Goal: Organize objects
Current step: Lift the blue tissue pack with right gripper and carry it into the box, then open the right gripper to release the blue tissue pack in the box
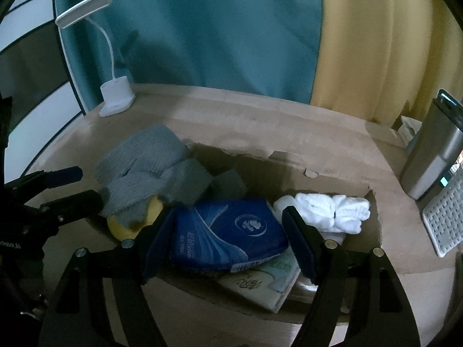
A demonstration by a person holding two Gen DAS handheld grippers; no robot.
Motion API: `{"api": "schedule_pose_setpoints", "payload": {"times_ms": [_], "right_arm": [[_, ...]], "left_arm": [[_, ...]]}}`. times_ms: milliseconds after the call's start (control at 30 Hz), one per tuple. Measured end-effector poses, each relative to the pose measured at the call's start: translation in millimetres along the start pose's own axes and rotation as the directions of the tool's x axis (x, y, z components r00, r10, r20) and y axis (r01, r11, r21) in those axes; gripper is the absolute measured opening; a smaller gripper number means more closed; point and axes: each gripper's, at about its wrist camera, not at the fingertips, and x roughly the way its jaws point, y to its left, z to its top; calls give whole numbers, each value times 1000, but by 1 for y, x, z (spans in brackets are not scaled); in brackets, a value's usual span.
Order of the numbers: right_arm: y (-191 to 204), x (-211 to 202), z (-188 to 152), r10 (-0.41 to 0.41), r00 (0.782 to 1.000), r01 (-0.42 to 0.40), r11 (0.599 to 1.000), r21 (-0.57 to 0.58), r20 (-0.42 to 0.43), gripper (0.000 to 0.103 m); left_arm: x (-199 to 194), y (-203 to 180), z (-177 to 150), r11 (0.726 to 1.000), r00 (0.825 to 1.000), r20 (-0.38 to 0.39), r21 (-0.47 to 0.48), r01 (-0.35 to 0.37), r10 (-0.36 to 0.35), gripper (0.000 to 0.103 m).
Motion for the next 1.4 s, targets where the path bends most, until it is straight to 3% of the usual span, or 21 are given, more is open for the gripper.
{"api": "schedule_pose_setpoints", "payload": {"times_ms": [167,1400], "right_arm": [[0,-2,-1,7,1000,-7,1000,-14,7,85],[-19,-60,-30,-37,996,34,999,42,83,85]], "left_arm": [[-2,-3,0,1000,1000,5,4,1,-1,97],[-34,-50,-15,996,999,36,93,16,-19,97]]}}
